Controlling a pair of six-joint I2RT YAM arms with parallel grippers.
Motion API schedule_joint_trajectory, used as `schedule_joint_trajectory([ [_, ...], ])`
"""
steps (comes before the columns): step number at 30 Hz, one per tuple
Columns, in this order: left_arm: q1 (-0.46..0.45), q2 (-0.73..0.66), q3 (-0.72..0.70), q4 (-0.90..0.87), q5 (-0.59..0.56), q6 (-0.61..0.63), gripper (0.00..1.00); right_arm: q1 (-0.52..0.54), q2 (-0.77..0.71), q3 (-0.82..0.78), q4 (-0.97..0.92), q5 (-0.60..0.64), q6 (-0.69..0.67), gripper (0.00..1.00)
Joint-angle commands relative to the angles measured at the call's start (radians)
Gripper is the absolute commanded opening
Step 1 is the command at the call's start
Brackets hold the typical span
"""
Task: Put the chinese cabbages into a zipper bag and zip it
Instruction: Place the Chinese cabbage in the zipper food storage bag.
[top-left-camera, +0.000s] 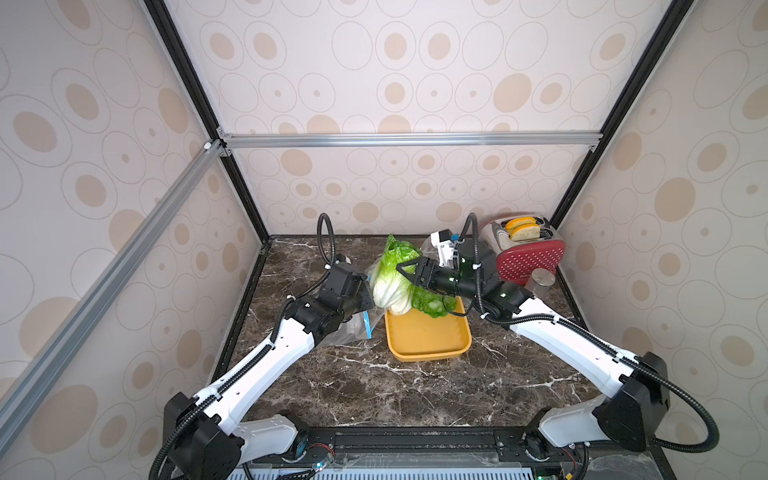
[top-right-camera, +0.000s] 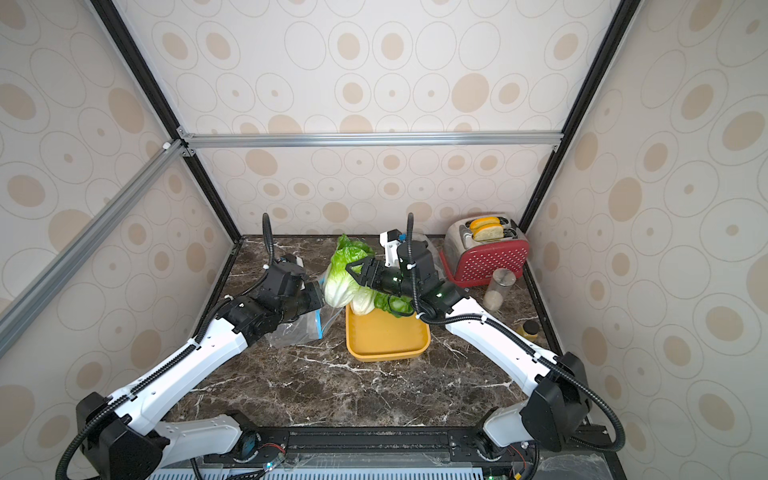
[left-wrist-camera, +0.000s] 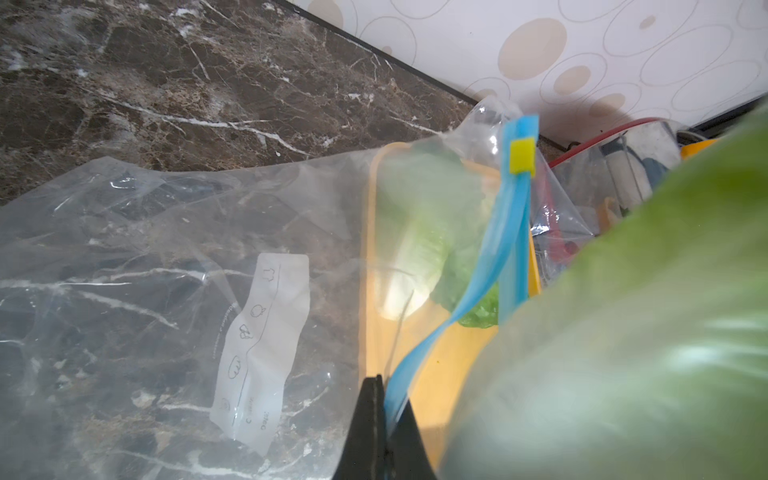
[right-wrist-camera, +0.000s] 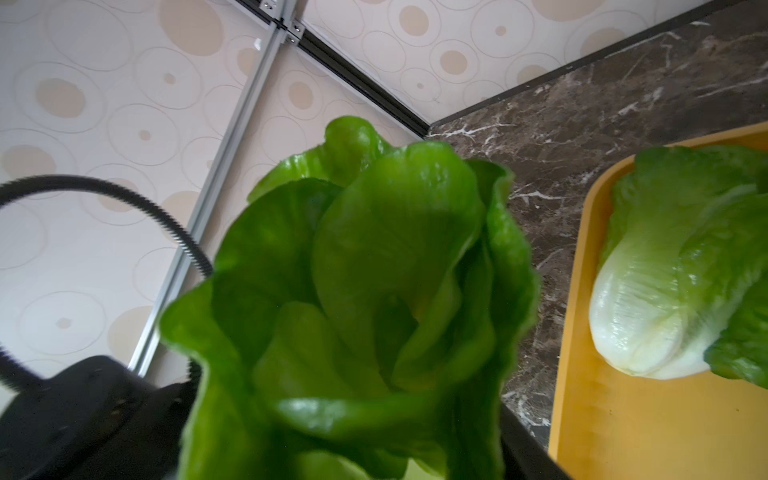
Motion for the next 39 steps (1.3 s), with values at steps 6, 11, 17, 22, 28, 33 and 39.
schedule_joint_trajectory([
  [6,0.005,-0.066,0.07,0.034,-0.023,-0.07,0.0,0.008,-0.036,-0.064,0.062,0.143,-0.028,0.62],
  [11,0.005,-0.029,0.062,0.156,0.04,-0.113,0.0,0.023,-0.036,-0.093,0.242,0.106,0.071,0.63],
  [17,0.006,0.034,0.097,0.202,0.058,-0.095,0.0,0.083,-0.064,-0.069,0.211,0.138,0.092,0.63],
  [22,0.006,0.025,0.109,0.228,0.055,-0.098,0.0,0.085,-0.051,-0.206,0.373,0.194,0.194,0.63],
  [28,0.006,-0.01,0.119,0.251,0.025,-0.145,0.0,0.103,-0.059,-0.214,0.28,0.311,0.081,0.63],
  [33,0.006,0.0,0.107,0.332,0.054,-0.195,0.0,0.146,-0.024,-0.156,0.229,0.305,-0.038,0.66],
  [39,0.006,0.019,0.135,0.321,0.038,-0.181,0.0,0.163,-0.021,-0.109,0.154,0.29,-0.125,0.83],
])
